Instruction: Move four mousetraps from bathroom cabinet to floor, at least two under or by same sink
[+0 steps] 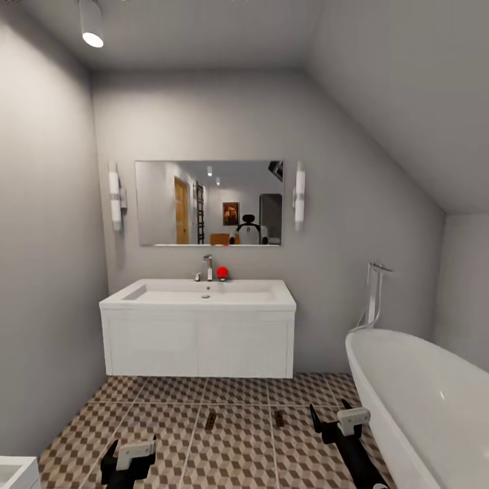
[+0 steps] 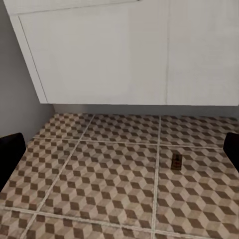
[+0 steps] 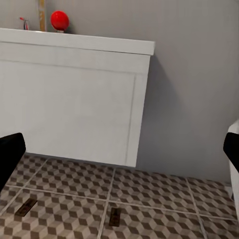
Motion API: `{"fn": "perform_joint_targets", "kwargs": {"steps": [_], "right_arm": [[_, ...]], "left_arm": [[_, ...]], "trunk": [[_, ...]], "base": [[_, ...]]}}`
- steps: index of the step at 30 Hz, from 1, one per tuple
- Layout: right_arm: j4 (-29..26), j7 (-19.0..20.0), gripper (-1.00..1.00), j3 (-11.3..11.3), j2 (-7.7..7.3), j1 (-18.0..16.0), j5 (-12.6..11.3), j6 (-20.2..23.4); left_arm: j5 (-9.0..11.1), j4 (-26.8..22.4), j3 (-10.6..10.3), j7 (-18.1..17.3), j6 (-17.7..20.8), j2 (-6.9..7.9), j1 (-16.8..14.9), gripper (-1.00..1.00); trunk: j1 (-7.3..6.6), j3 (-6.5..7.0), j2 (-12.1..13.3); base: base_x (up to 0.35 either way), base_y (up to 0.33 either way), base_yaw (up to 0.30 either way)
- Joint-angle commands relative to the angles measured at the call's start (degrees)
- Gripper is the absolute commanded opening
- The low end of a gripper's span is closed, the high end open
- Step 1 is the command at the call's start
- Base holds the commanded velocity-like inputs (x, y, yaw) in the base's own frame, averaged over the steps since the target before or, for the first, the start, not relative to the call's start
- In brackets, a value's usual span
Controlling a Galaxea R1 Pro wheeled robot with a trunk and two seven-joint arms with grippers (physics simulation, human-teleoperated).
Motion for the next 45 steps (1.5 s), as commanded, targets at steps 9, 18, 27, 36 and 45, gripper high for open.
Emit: {"fn": "perform_joint_targets", "kwargs": {"steps": [9, 18, 27, 36, 45], "right_arm": [[0.04, 0.59, 1.0, 0.11, -0.01, -0.03, -0.62, -0.14], [0.04, 0.59, 1.0, 0.11, -0.01, -0.04, -0.6, -0.14], [0.04, 0.59, 1.0, 0.11, -0.03, -0.03, -0.62, -0.14], [0.04, 0.59, 1.0, 0.11, -0.02, -0.02, -0.6, -0.14], [0.04, 0.59, 1.0, 0.11, -0.01, -0.03, -0.59, -0.14]], "left_arm": [[0.34, 0.18, -0.49, 0.12, -0.25, -0.03, -0.08, 1.0], [0.34, 0.18, -0.49, 0.12, -0.25, -0.09, -0.09, 1.0], [0.35, 0.18, -0.49, 0.12, -0.27, -0.12, -0.08, 1.0], [0.35, 0.18, -0.49, 0.12, -0.24, -0.12, -0.09, 1.0], [0.34, 0.18, -0.49, 0.12, -0.27, -0.12, -0.07, 1.0]], "trunk": [[-1.98, 1.54, 3.58], [-3.96, 3.16, 7.19], [-5.94, 4.78, 10.8], [-7.91, 6.39, 14.41], [-9.89, 8.01, 18.02]], "base": [[0.0, 0.0, 0.0], [0.0, 0.0, 0.0], [0.0, 0.0, 0.0], [0.0, 0.0, 0.0], [0.0, 0.0, 0.0]]}}
